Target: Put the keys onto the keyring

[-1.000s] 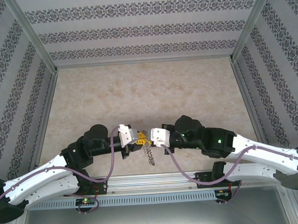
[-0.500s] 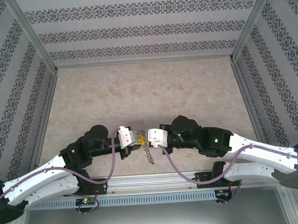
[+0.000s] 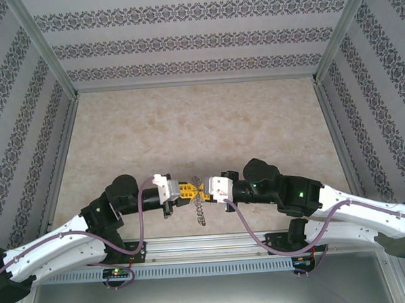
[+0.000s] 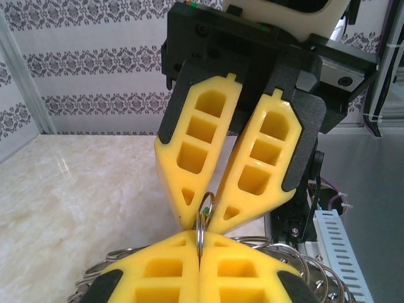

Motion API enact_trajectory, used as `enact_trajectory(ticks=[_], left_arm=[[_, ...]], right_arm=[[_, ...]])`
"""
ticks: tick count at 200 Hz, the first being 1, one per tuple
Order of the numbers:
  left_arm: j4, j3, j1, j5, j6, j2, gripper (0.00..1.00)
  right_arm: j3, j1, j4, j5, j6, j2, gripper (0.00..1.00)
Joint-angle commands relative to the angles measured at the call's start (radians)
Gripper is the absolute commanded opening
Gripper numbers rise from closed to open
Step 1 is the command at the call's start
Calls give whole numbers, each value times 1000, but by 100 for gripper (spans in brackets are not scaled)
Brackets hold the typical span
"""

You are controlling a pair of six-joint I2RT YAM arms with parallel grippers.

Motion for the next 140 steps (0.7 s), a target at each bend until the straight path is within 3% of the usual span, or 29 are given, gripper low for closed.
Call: enact_trajectory(ticks=[1,10,40,62,72,104,140], left_arm=[[188,-1,-9,53,-32,-15,0],[192,-6,-9,48,-35,-13,0],[5,42,-9,-37,30,1,0],[-155,91,-9,-120,95,12,14],[-212,110,-9,-149,117,24,16],[-277,141,-9,-173,135,65,0],[-268,140,-9,-149,130,78,0]], right_arm=[[-7,11,7,-36,17,6,6],[-6,9,8,-32,16,6,0],[15,10,-21,0,2,10,0],[47,17,-77,65,-26,48,0],[64,24,-101,93,-40,74,0],[104,54,-129,131,-66,128,0],[109,58,-118,109,-66,109,0]])
